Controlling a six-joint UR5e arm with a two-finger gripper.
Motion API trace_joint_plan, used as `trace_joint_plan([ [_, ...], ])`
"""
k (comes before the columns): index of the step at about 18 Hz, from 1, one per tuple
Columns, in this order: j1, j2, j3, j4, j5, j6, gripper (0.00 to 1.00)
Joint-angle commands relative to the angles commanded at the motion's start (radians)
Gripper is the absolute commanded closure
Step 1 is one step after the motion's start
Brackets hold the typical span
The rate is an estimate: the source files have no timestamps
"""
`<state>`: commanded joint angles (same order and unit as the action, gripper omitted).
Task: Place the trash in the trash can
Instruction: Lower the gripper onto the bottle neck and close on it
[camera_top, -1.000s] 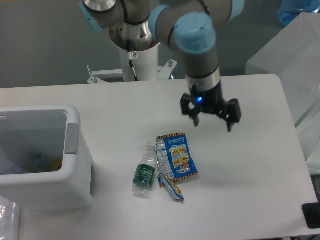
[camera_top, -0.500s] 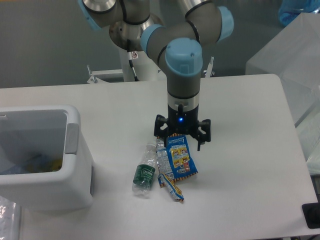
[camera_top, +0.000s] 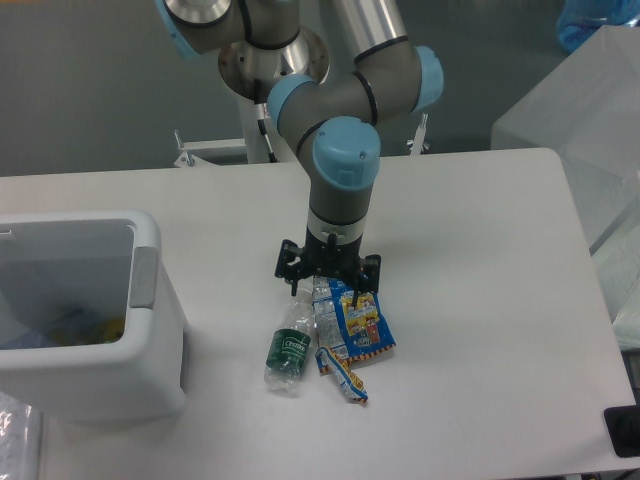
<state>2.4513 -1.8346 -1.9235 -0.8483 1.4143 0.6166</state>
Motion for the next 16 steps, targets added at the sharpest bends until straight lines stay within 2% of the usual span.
trace_joint_plan([
  [5,-0.005,-0.006,-0.051,0.008,0.017,0.087,0.00],
  [9,-0.006,-0.026,-0.057,0.011,0.017,0.100,0.00],
  [12,-0.020,-0.058,-0.054,0.057,0.017,0.103,0.00],
  [16,-0.021,-0.075,-0.055,0.060,0.018,0.117,0.00],
])
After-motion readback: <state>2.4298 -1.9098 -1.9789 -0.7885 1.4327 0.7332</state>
